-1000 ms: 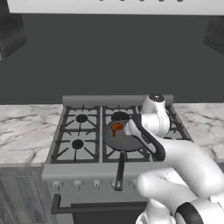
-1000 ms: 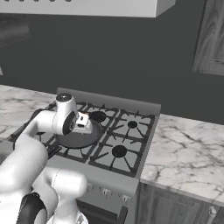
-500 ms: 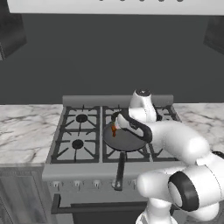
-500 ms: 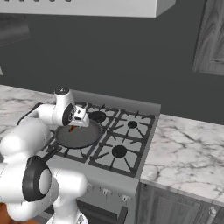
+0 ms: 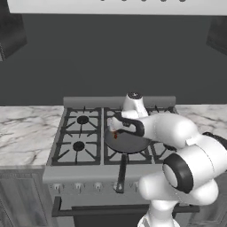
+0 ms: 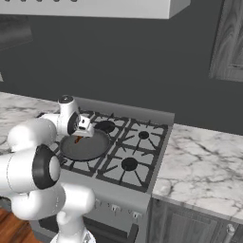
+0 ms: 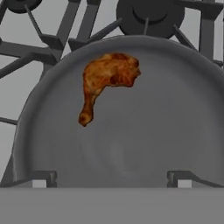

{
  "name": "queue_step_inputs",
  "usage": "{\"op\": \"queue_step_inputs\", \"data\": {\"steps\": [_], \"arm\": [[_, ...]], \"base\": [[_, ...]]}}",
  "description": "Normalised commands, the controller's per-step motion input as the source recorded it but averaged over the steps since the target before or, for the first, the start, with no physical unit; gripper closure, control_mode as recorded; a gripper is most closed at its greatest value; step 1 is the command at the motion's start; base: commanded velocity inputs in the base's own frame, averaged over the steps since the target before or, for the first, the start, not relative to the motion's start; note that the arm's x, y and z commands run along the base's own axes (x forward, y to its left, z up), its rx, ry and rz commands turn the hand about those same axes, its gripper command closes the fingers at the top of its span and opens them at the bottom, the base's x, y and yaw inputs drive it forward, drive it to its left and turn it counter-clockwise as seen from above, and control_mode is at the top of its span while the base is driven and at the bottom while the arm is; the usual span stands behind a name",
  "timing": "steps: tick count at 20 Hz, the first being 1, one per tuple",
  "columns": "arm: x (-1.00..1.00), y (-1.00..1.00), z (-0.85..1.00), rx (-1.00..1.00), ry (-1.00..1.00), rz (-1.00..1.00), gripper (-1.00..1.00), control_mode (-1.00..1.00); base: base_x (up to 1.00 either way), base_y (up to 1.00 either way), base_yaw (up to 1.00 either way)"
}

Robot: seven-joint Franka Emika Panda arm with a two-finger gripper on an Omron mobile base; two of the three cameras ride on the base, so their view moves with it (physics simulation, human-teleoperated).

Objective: Take the chicken drumsticks from the pan and place one on each plate on the dining counter.

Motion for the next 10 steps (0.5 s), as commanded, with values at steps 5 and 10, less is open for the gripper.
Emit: {"op": "queue_step_inputs", "data": {"steps": [5, 10], "arm": [[0.38, 0.21, -0.17, 0.00, 0.00, -0.01, -1.00, -1.00], [0.36, 0.19, -0.19, 0.00, 0.00, -0.02, -1.00, -1.00]], "base": [[0.00, 0.00, 0.00], [0.00, 0.00, 0.00]]}}
